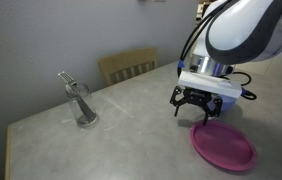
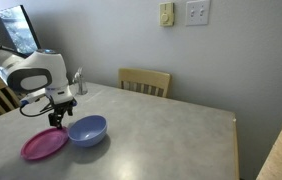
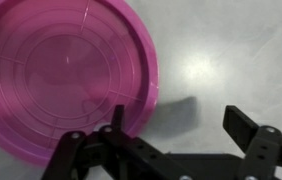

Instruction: Place the pink plate on the blue bowl

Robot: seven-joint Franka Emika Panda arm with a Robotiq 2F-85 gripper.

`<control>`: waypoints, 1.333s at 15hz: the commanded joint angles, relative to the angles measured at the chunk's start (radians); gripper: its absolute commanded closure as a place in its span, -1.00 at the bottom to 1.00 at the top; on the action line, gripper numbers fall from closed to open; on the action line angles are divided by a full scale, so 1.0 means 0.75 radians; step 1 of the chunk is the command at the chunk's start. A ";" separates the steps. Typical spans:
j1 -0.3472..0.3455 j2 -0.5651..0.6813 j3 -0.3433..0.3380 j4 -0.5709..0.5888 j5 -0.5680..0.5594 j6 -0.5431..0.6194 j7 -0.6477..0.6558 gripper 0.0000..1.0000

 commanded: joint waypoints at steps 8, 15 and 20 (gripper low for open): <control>0.028 0.081 -0.016 0.051 -0.013 -0.077 0.090 -0.98; 0.028 0.073 -0.005 0.036 -0.006 -0.077 0.144 0.13; 0.034 0.066 -0.010 0.040 -0.018 -0.087 0.161 0.87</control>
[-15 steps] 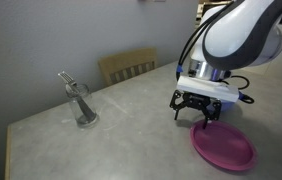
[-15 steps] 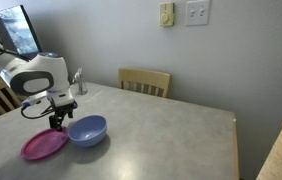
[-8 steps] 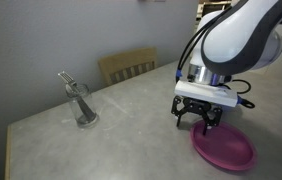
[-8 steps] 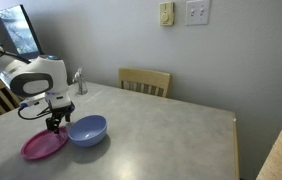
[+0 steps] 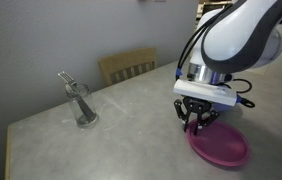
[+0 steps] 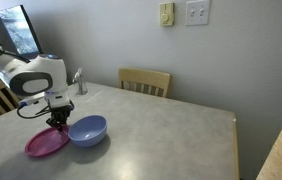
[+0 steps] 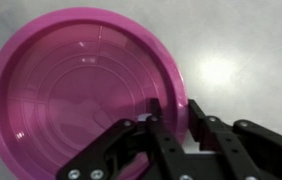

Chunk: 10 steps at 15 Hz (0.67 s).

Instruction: Place the pink plate on the blue bowl

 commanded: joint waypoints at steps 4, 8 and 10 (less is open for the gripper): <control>0.038 0.007 -0.032 0.017 -0.065 -0.044 0.058 0.94; 0.085 -0.005 -0.064 0.035 -0.168 -0.087 0.126 0.94; 0.111 -0.008 -0.082 0.060 -0.236 -0.130 0.166 0.94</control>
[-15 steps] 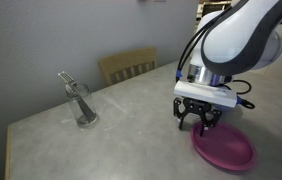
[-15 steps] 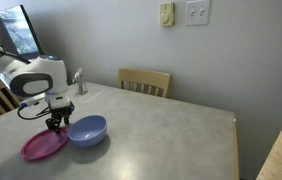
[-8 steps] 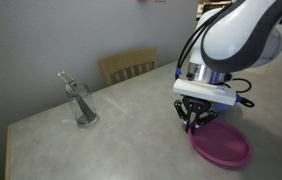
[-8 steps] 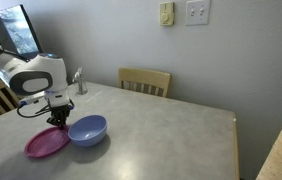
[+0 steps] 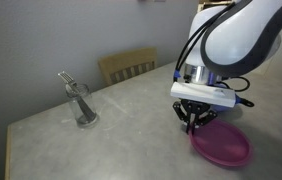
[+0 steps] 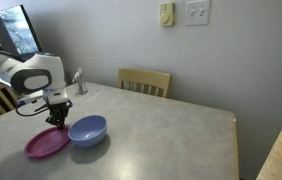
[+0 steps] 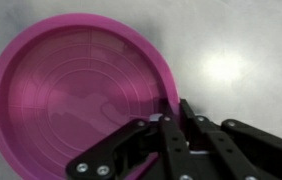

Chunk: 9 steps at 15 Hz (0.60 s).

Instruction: Place the pink plate on the blue bowl

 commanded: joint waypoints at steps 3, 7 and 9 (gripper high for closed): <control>0.085 -0.007 -0.066 0.080 -0.199 -0.162 0.122 0.94; 0.102 -0.006 -0.058 0.153 -0.302 -0.257 0.155 0.94; 0.099 0.000 -0.045 0.195 -0.322 -0.301 0.145 0.94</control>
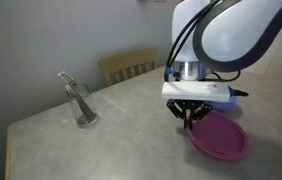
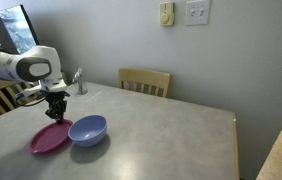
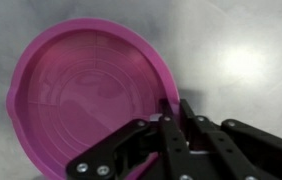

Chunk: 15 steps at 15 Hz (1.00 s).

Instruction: Place the pink plate on the blue bowl

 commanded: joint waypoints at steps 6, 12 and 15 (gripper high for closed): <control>0.002 -0.002 0.006 0.162 -0.067 -0.209 0.008 0.94; -0.022 -0.042 -0.003 0.199 -0.081 -0.251 -0.004 0.94; -0.053 -0.068 -0.004 0.193 -0.066 -0.234 -0.029 0.94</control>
